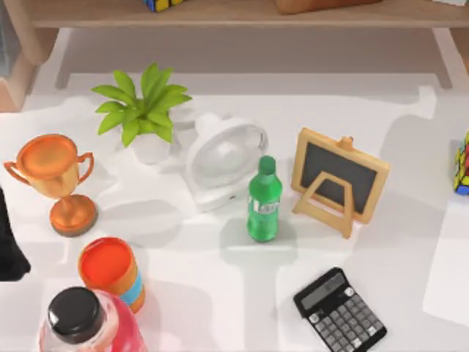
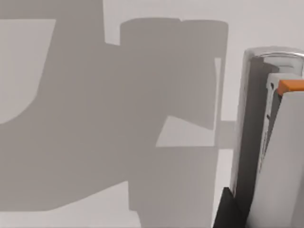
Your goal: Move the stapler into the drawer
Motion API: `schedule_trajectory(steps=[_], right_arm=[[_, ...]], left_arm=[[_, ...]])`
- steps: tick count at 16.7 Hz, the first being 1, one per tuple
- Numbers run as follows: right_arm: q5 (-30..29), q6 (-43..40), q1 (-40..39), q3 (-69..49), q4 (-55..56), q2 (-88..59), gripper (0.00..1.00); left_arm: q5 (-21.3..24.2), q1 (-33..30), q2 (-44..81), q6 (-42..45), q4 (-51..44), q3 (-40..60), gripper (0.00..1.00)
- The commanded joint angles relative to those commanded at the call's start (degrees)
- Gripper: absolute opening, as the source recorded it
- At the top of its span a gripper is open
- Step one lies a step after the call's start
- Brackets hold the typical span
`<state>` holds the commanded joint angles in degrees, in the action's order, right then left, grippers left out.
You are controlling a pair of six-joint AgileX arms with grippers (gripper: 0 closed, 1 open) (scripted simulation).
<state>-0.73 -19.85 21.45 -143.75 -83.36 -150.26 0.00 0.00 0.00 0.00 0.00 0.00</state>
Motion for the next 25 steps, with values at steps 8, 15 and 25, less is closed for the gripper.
schedule_trajectory(steps=[8,15,25], right_arm=[[-0.1,4.7,1.1,-4.5,-0.3,7.2,0.0],[0.2,3.5,0.0,-1.4,1.7,6.1,0.0],[0.0,0.0,0.0,3.3,2.8,0.5,0.08]], left_arm=[[0.0,0.0,0.0,0.0,0.0,0.0,1.0],[0.0,0.0,0.0,0.0,0.0,0.0,1.0],[0.0,0.0,0.0,0.0,0.0,0.0,1.0]])
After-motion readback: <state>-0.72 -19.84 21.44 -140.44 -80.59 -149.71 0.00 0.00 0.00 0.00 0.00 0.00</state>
